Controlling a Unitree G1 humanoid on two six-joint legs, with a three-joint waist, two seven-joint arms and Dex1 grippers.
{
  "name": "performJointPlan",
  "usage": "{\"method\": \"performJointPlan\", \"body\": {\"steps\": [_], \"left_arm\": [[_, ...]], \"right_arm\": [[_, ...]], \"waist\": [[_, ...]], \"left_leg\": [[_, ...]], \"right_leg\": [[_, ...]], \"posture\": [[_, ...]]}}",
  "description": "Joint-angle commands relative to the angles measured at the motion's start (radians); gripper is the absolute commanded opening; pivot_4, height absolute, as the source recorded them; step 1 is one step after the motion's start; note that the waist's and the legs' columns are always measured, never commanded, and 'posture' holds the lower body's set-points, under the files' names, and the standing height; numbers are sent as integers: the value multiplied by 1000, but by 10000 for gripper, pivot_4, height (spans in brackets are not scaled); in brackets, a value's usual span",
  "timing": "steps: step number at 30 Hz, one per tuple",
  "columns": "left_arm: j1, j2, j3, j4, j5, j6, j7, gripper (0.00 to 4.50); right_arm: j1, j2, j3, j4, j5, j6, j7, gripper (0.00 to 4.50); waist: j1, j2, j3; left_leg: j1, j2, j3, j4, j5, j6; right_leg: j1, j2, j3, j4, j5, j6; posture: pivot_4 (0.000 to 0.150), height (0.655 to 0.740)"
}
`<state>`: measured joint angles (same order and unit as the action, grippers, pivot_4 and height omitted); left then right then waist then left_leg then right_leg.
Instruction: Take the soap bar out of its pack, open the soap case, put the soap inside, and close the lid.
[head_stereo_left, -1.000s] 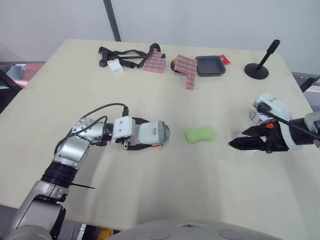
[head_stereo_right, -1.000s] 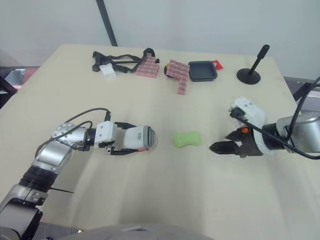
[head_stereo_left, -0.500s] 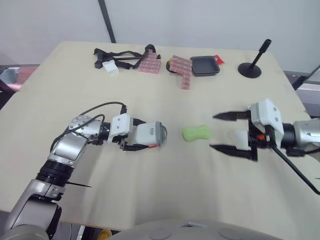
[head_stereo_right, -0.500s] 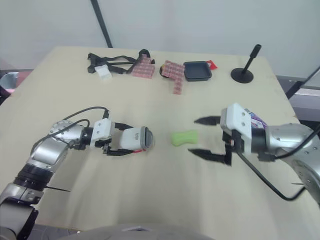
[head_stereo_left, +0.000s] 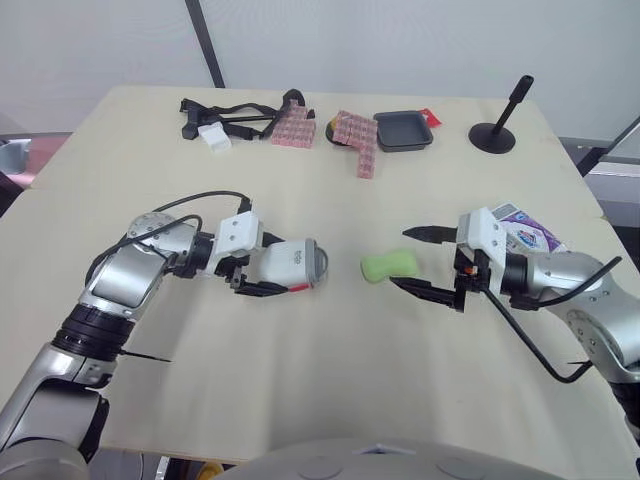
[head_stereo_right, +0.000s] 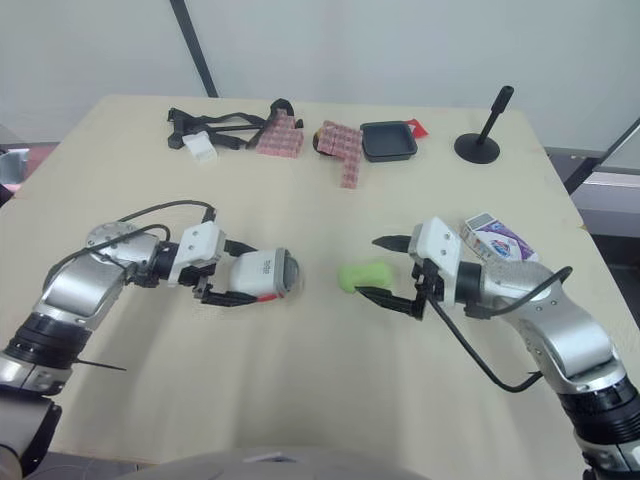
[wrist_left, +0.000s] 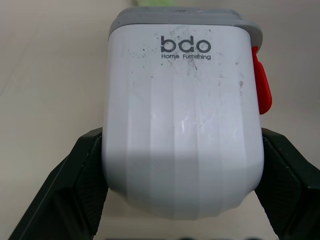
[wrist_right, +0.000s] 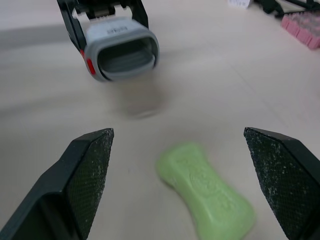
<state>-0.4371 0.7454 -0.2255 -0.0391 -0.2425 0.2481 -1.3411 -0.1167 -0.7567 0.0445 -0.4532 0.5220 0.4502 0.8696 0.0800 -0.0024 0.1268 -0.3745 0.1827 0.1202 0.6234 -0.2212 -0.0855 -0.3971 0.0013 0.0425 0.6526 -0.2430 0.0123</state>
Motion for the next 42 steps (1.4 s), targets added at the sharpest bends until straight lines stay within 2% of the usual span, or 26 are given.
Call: {"method": "performJointPlan", "body": {"steps": [1, 4, 14, 24, 35, 42], "left_arm": [[-22, 21, -3, -64, -13, 63, -10, 34613], [-77, 9, -45, -65, 22, 155, 15, 34613], [-180, -30, -219, -21, 198, 129, 31, 34613], [-245, -58, -250, -6, 255, 168, 36, 34613], [-215, -70, -235, -34, 223, 196, 35, 34613], [-226, -84, -250, -33, 243, 207, 51, 34613]], "right_arm": [[-5, 17, 4, -27, -32, -21, -16, 44790], [-11, 30, 25, -3, -77, -34, -26, 44790], [-18, 71, 67, 33, -151, -94, -12, 44790], [-27, 76, 81, 66, -197, -133, 12, 44790], [-35, 68, 82, 92, -215, -153, 46, 44790], [-85, 106, 105, 114, -223, -149, 43, 44790]], "waist": [[-2, 0, 0], [0, 0, 0], [-4, 0, 0], [2, 0, 0], [1, 1, 0], [-3, 1, 0]], "left_leg": [[0, 0, 0, 0, 0, 0], [1, 0, 0, 0, 0, 0], [1, 0, 0, 0, 0, 0], [1, 0, 0, 0, 0, 0], [1, 0, 0, 0, 0, 0], [1, 0, 0, 0, 0, 0]], "right_leg": [[0, 0, 0, 0, 0, 0], [1, 0, 0, 0, 0, 0], [2, 0, 0, -1, 0, 0], [3, 0, 0, -1, 0, 0], [3, 0, 0, -1, 0, 0], [3, 0, 0, -1, 0, 0]], "posture": [[1500, 7400], [1500, 7400], [1500, 7400], [1500, 7400], [1500, 7400], [1500, 7400]]}}
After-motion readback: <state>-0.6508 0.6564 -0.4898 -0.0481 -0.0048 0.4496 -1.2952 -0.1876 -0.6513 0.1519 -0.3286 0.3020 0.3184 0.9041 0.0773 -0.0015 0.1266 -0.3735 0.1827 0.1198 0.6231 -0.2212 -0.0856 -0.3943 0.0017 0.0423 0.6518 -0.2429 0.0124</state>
